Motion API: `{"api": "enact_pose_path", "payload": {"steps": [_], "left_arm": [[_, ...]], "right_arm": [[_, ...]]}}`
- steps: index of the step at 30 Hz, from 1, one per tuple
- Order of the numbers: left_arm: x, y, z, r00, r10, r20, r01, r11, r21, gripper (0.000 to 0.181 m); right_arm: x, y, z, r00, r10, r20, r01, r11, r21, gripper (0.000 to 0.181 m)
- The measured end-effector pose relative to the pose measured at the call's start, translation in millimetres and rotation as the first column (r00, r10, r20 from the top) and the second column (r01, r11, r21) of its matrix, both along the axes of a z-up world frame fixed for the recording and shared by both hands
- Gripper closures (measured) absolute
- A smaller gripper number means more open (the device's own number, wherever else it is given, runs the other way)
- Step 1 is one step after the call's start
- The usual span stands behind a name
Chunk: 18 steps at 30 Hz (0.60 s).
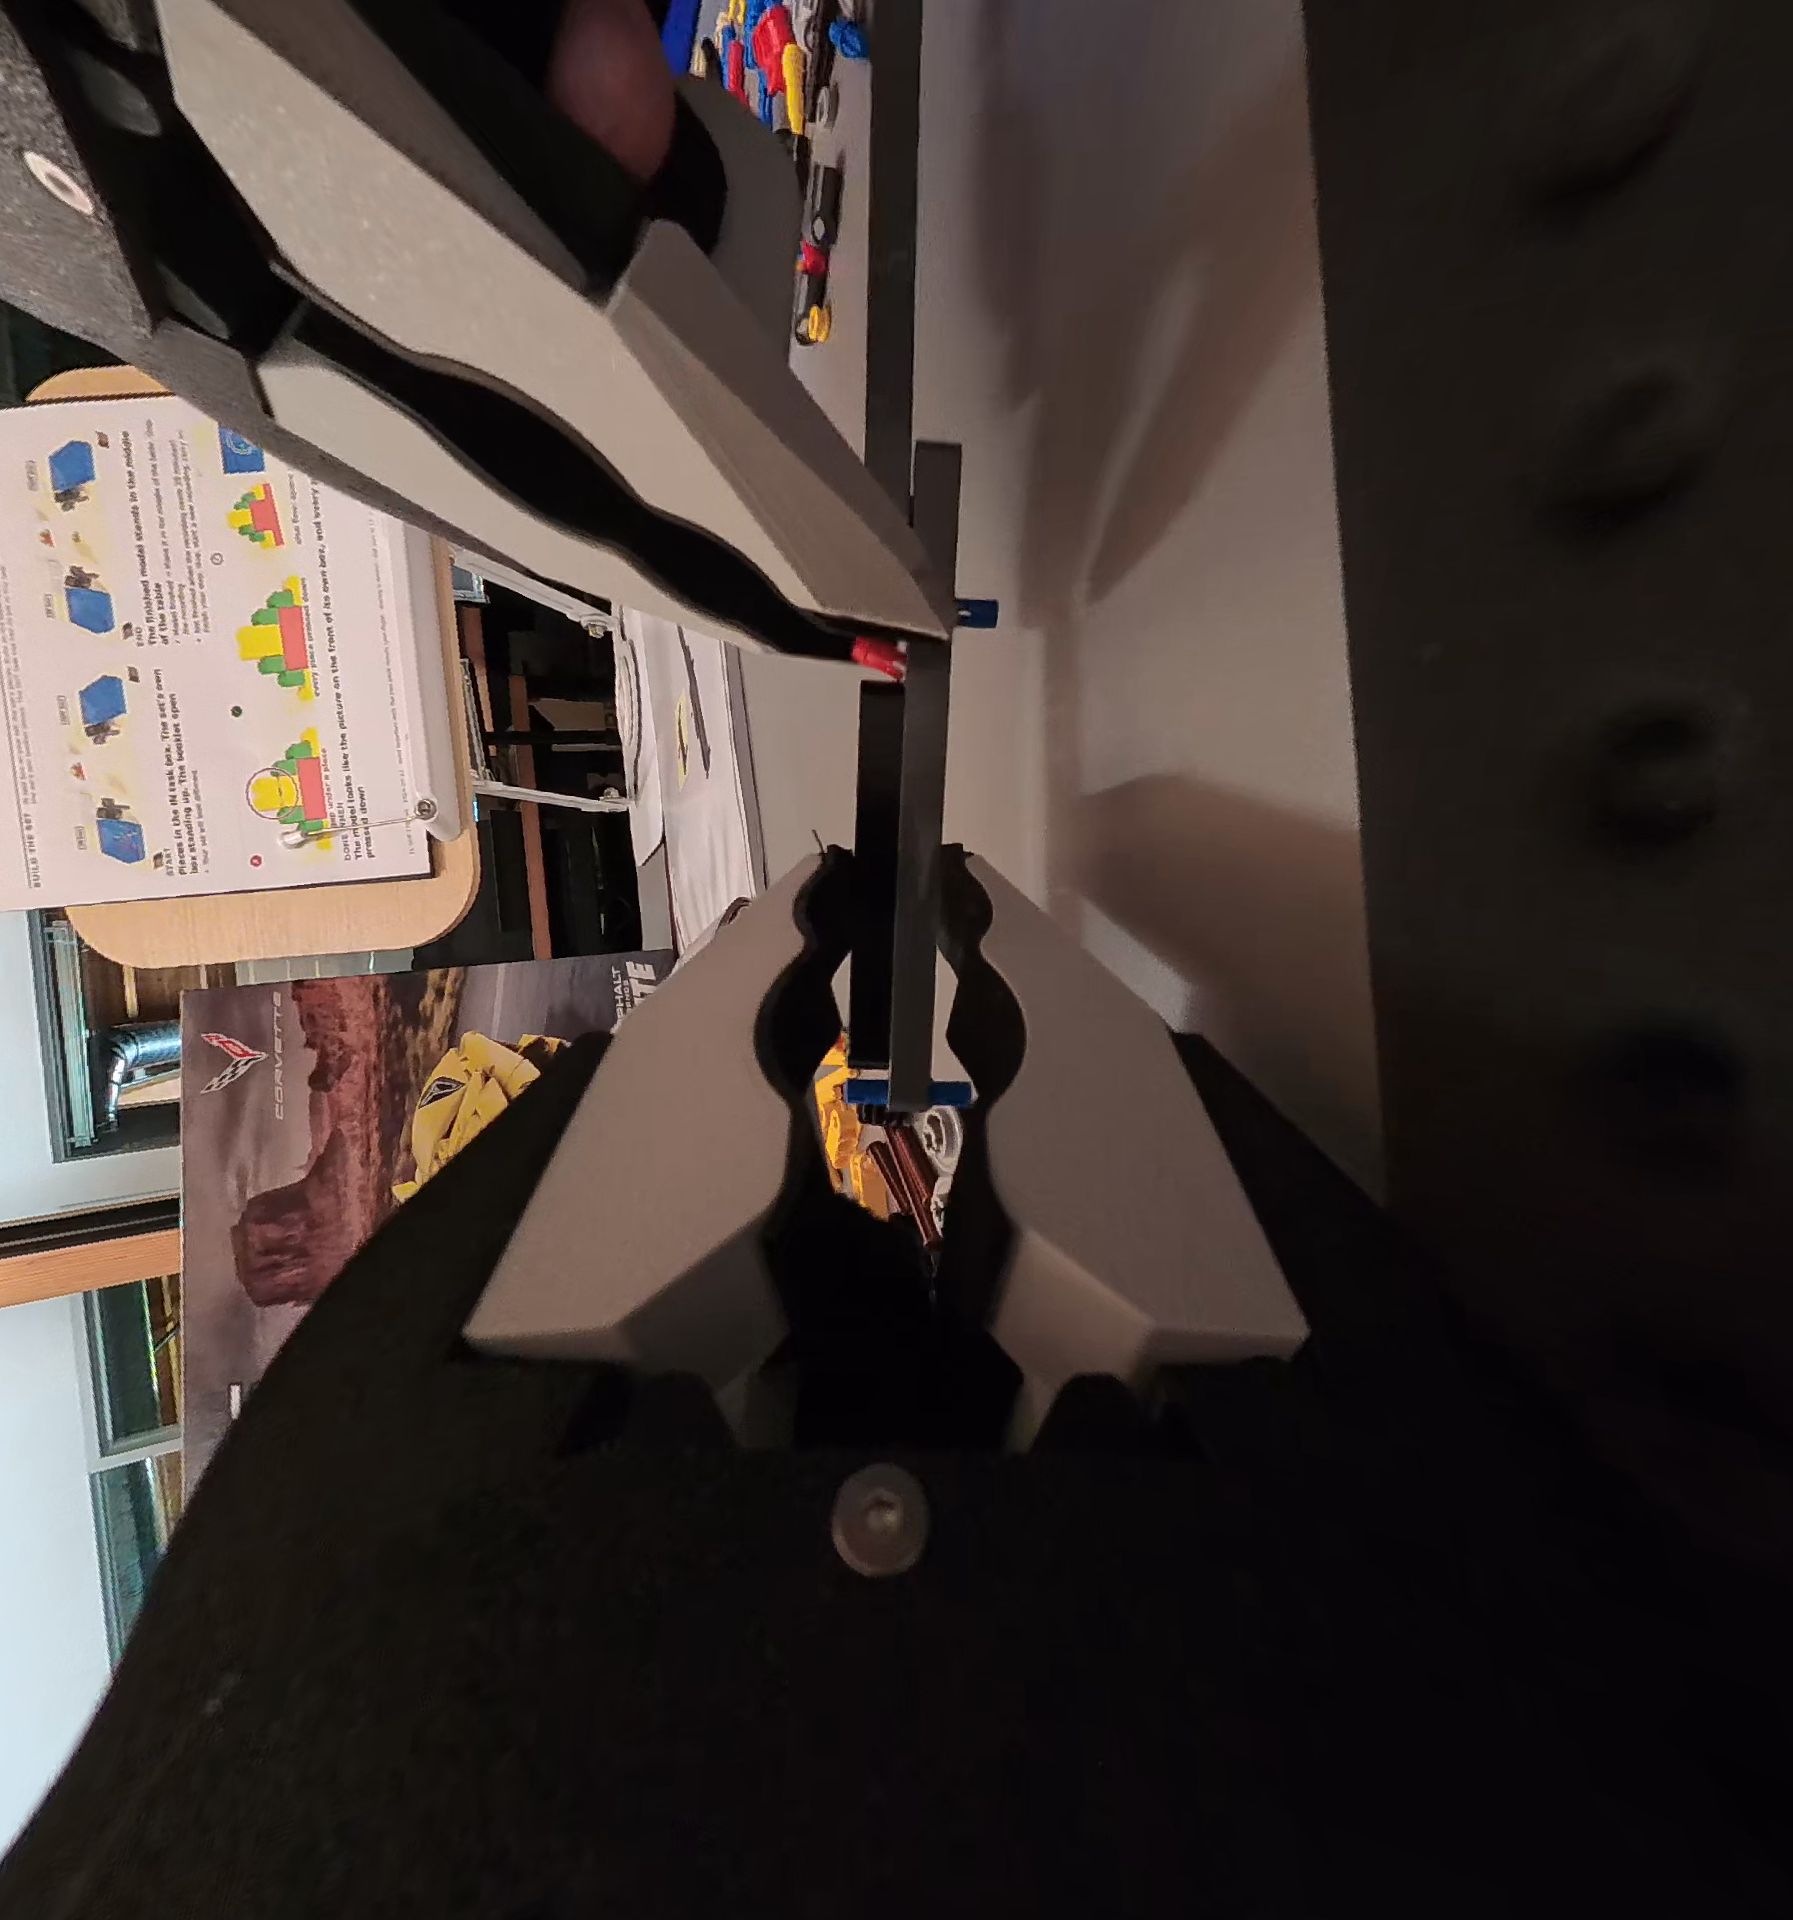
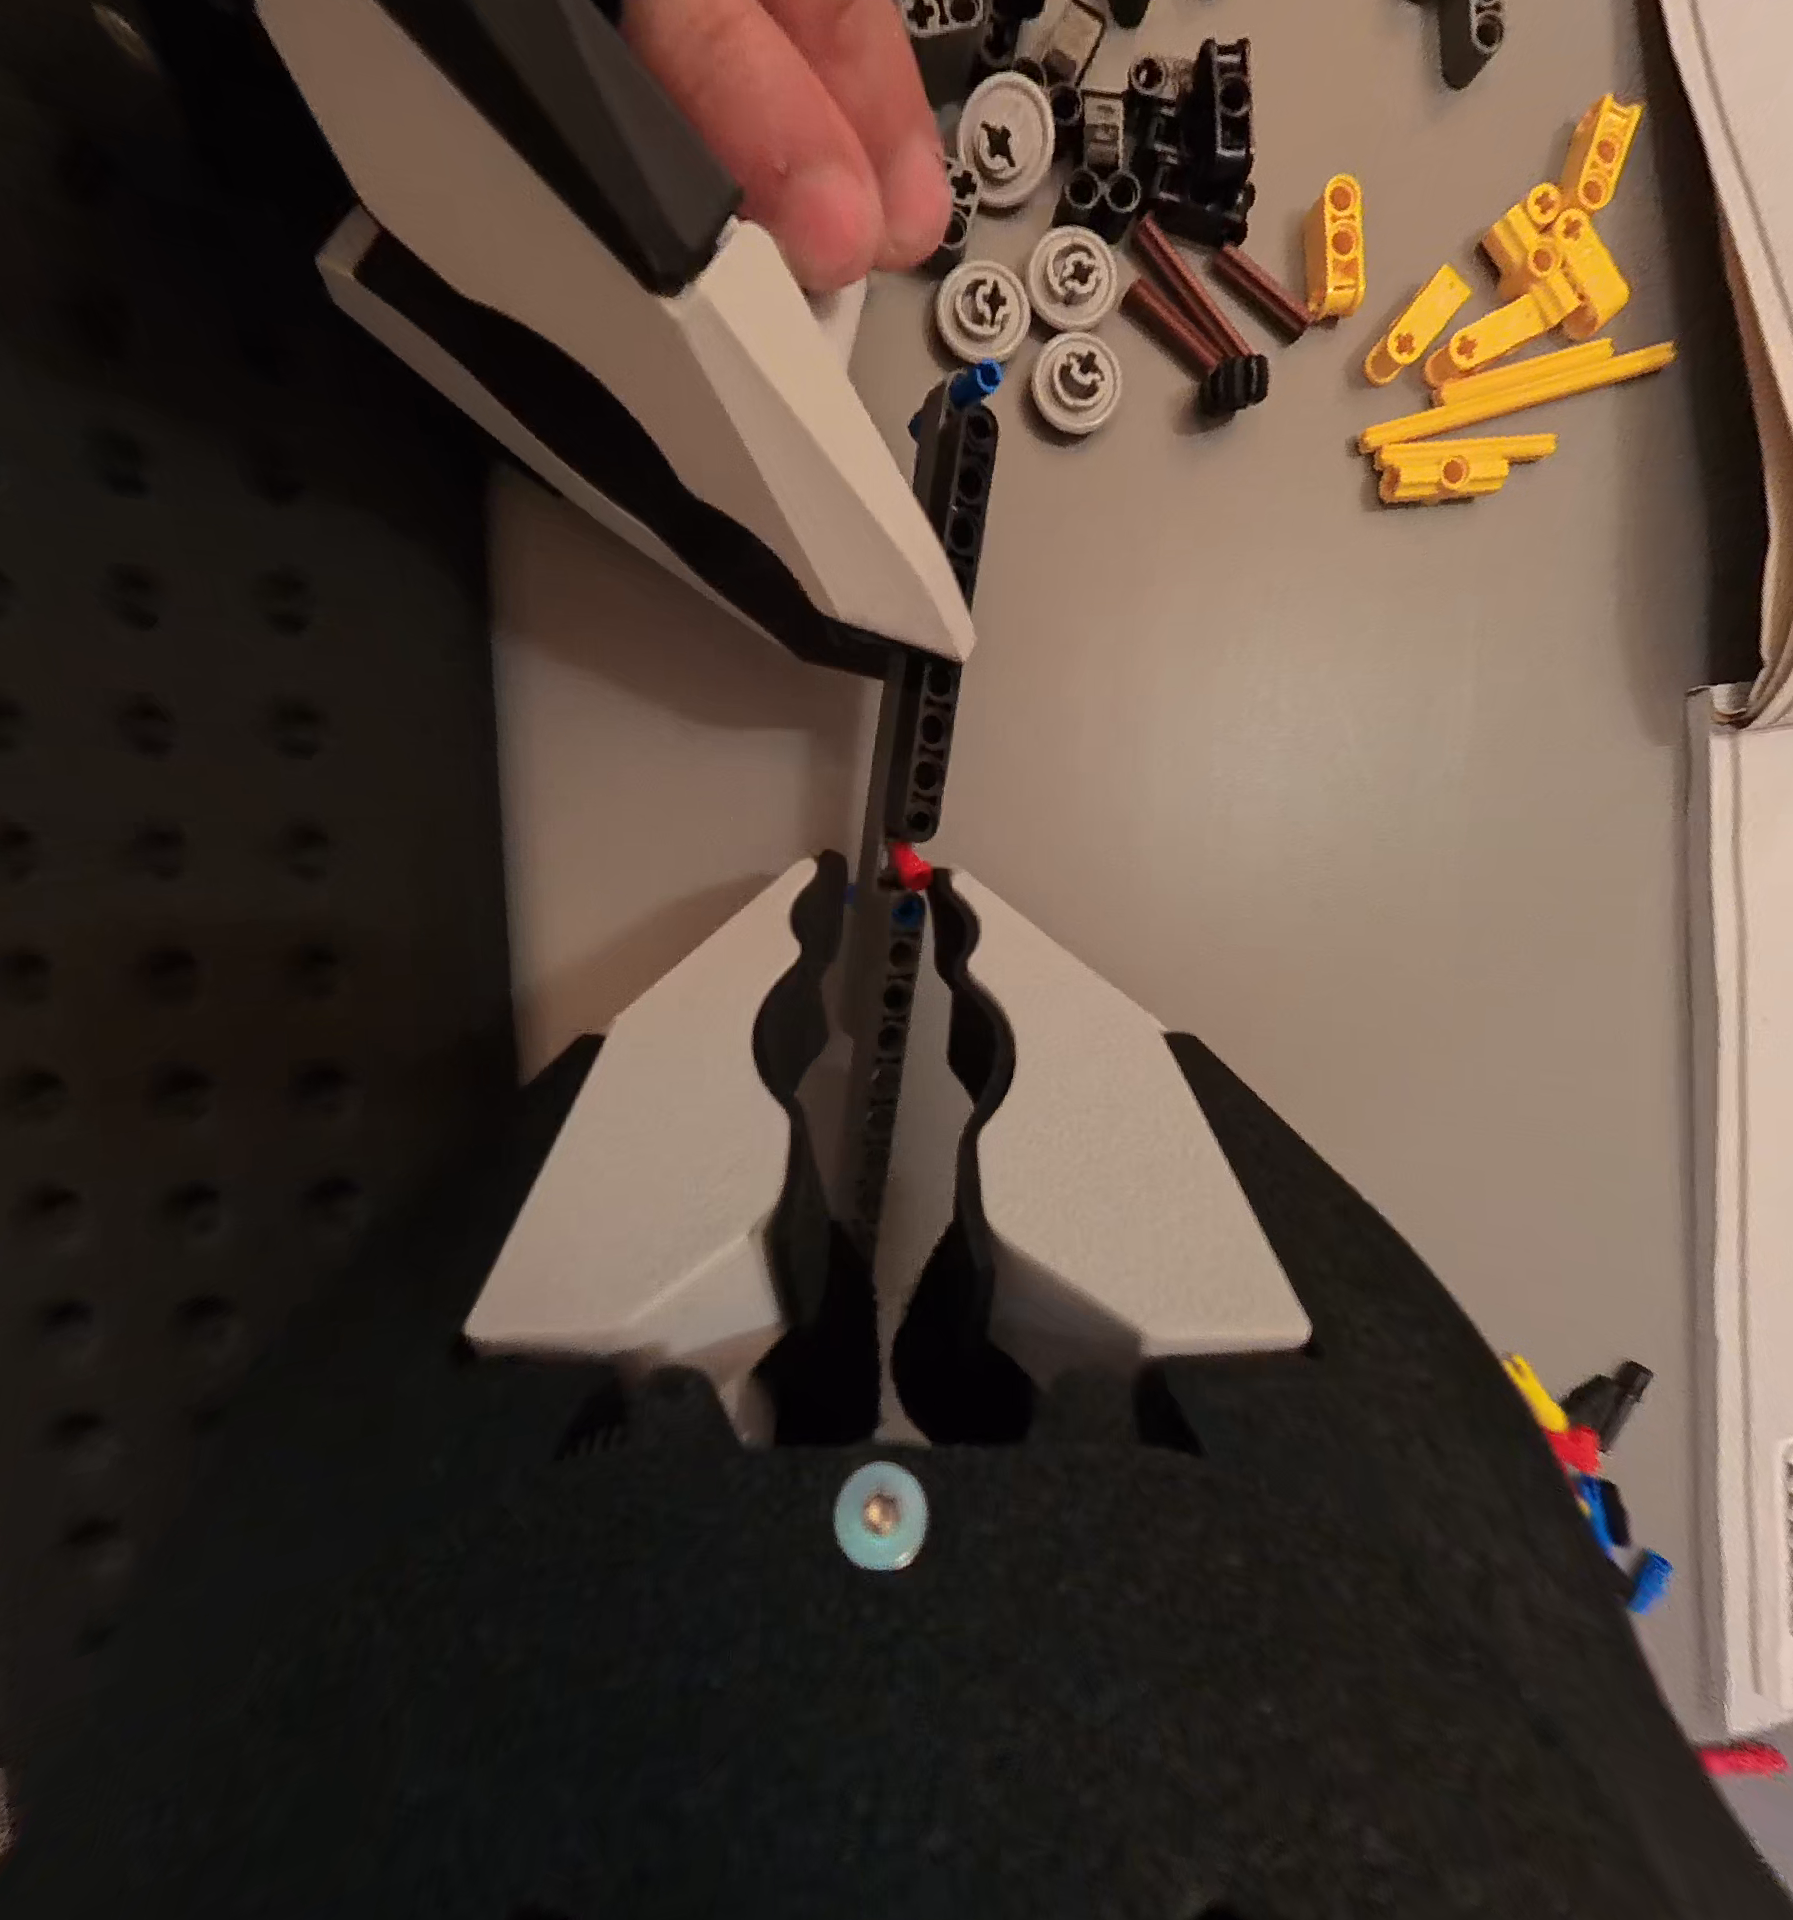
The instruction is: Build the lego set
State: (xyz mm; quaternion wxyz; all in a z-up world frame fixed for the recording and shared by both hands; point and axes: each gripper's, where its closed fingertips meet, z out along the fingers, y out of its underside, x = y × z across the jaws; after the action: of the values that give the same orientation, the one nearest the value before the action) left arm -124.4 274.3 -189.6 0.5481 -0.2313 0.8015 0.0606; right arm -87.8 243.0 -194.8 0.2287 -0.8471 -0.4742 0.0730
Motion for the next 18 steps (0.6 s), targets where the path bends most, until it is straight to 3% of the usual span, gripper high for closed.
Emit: {"api": "enact_pose_path", "payload": {"steps": [8, 18], "left_arm": [[0.0, 1.0, -1.1, 1.0, 0.004, -0.005, -0.004, 1.0, -0.001, 0.167], [0.2, 1.3, -0.8, 1.0, -0.001, -0.001, 0.001, 1.0, 0.011, 0.167]], "right_arm": [[1.3, 1.3, 2.0, 1.0, 0.004, 0.015, -0.004, 1.0, 0.0, 0.166], [-1.3, 3.8, 7.7, 0.997, -0.018, -0.08, 0.017, 1.0, -0.013, 0.176]]}}
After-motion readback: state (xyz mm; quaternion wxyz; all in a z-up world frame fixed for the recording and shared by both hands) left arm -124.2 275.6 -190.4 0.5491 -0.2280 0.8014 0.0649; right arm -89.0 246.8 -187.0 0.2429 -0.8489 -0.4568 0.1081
